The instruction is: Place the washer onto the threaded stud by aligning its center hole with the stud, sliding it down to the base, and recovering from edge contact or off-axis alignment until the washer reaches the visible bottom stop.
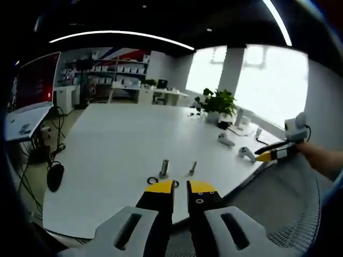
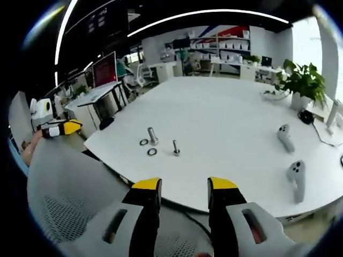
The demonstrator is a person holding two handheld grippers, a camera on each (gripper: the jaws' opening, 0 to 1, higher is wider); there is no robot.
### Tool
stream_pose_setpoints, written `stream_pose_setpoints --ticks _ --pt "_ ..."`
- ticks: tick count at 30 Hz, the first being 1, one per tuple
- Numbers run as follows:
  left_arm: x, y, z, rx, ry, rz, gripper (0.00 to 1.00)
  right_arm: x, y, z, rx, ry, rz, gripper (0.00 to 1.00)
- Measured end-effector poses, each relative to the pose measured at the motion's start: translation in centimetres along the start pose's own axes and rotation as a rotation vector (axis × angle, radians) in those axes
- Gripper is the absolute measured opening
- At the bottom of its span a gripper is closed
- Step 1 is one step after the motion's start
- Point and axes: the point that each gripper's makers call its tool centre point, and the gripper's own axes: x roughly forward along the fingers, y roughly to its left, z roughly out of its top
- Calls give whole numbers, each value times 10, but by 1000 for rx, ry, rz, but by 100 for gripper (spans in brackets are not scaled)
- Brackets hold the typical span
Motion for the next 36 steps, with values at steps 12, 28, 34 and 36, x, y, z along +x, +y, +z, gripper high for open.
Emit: stream_pose_setpoints --ticks 12,28,34,36 --pt "0 0 -1 12 11 8 6 -1 -2 -6 11 35 -17 35" --pt "0 -1 -1 13 8 2 5 -1 0 -7 79 28 6 34" --pt "1 -1 -3 9 16 -2 5 -1 2 -8 88 30 12 33" --pt "1 -1 -2 12 12 -4 5 -1 1 -7 93 25 11 33"
